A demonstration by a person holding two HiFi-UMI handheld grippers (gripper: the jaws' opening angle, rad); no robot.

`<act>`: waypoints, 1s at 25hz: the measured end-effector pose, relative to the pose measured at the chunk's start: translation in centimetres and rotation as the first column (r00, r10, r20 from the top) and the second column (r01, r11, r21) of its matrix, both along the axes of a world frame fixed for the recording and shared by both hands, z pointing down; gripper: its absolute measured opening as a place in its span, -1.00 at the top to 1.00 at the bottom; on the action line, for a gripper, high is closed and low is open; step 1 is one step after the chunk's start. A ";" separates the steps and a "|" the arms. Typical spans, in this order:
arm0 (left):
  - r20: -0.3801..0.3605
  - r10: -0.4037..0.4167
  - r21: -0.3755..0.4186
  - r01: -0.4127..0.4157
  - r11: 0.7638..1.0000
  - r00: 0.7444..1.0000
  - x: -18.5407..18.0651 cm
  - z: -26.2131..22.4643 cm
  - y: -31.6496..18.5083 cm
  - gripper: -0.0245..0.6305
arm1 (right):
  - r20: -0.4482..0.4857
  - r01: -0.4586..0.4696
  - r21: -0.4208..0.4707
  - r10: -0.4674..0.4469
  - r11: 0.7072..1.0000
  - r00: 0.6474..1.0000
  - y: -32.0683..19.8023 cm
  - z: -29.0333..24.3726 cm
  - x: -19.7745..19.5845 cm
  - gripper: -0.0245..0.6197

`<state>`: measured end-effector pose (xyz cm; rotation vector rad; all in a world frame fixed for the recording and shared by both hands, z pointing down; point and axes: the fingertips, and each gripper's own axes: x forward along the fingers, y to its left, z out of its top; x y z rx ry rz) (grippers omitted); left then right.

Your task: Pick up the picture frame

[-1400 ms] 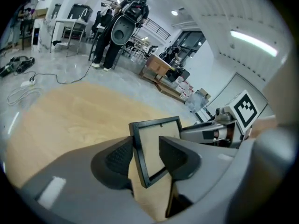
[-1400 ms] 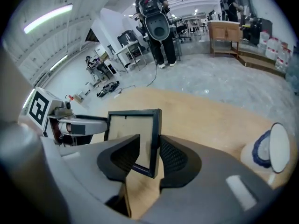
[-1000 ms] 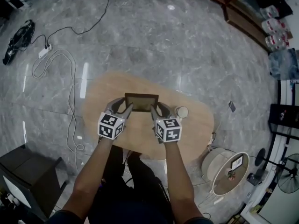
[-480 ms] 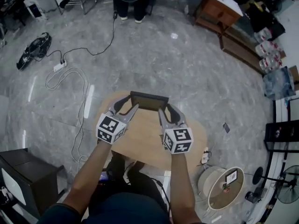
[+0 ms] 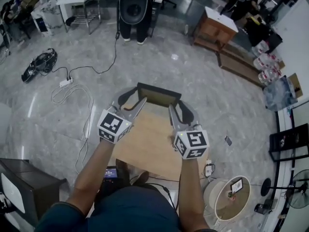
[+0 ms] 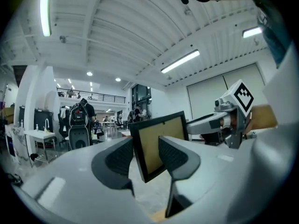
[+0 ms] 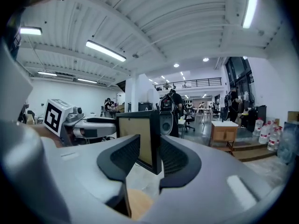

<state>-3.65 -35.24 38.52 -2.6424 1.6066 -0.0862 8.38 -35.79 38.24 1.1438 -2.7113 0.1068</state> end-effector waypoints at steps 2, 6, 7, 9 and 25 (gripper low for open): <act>0.023 0.012 0.048 -0.013 0.999 1.000 0.3 -2.7 1.1 0.46 | 0.012 -0.002 0.038 0.002 0.999 1.000 1.1 -2.5 0.3 0.57; 0.078 0.033 0.130 -0.043 0.991 0.996 0.2 -7.1 3.4 0.46 | 0.031 -0.004 0.095 0.001 0.995 1.000 3.4 -6.3 0.0 0.57; 0.090 0.035 0.142 -0.048 0.989 0.995 0.0 -7.9 4.1 0.46 | 0.037 -0.005 0.105 0.001 0.994 0.999 4.0 -7.0 -0.1 0.57; 0.100 0.037 0.161 -0.052 0.986 0.994 -0.2 -9.1 5.3 0.46 | 0.050 -0.004 0.120 -0.002 0.993 0.999 5.2 -8.1 -0.4 0.57; 0.115 0.038 0.232 -0.064 0.971 0.993 -1.3 -12.8 8.7 0.46 | 0.093 -0.011 0.205 -0.008 0.979 0.996 8.4 -12.9 -1.3 0.57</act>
